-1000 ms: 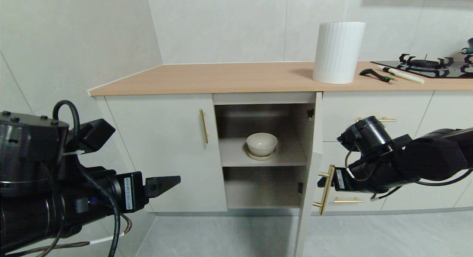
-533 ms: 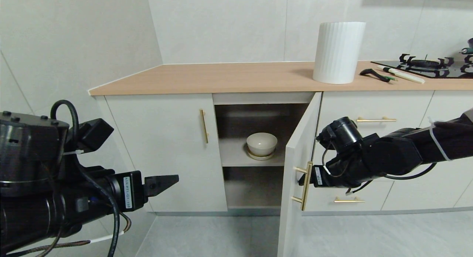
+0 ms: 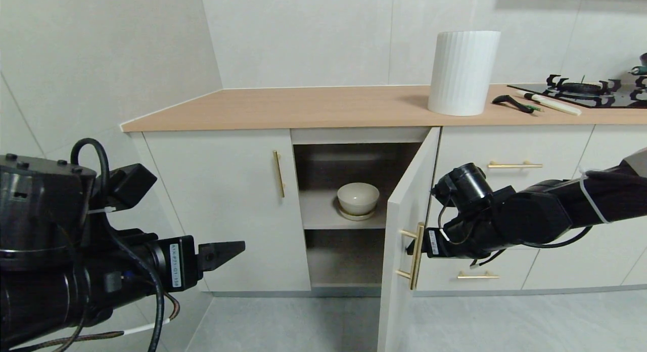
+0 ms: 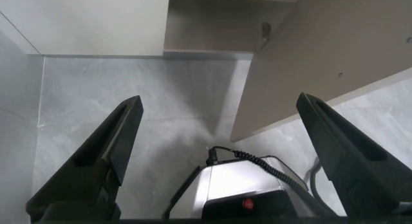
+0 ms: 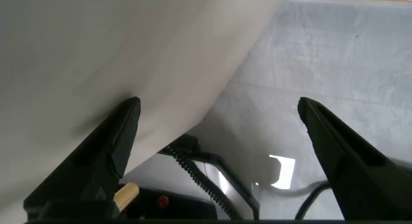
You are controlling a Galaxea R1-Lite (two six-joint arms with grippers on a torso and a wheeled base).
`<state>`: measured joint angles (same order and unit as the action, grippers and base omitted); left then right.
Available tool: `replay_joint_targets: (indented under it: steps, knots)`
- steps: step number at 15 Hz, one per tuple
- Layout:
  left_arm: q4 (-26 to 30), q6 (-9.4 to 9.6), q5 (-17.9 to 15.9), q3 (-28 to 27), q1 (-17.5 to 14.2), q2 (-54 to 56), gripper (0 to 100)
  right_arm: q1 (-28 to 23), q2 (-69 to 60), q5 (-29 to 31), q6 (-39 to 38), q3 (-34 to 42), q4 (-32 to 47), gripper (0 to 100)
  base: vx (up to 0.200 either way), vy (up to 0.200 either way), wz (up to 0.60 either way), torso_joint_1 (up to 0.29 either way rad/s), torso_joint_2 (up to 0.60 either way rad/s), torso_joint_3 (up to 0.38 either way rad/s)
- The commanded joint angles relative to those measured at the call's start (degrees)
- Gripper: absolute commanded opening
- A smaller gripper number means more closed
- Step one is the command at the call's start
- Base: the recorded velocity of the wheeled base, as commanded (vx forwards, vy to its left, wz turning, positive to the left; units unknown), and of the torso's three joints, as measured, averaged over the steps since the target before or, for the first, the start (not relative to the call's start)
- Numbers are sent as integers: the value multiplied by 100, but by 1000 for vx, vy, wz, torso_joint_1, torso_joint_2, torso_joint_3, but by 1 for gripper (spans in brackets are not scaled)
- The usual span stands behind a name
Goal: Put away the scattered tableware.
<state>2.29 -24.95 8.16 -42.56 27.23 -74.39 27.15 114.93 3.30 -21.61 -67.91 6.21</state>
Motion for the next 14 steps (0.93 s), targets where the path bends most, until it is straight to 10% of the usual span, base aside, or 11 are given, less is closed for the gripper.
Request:
replay_joint_targets:
  steps: [1,14]
  knots:
    - [-1,-1,2,2,1,-32,100,1,3,4,-1,33,-32,100,200,0,0,-7,-2,2]
    - [-1,-1,2,2,1,-23,100,335,214,-23,-1055,50,-937,100,62,0,0,3,2,1]
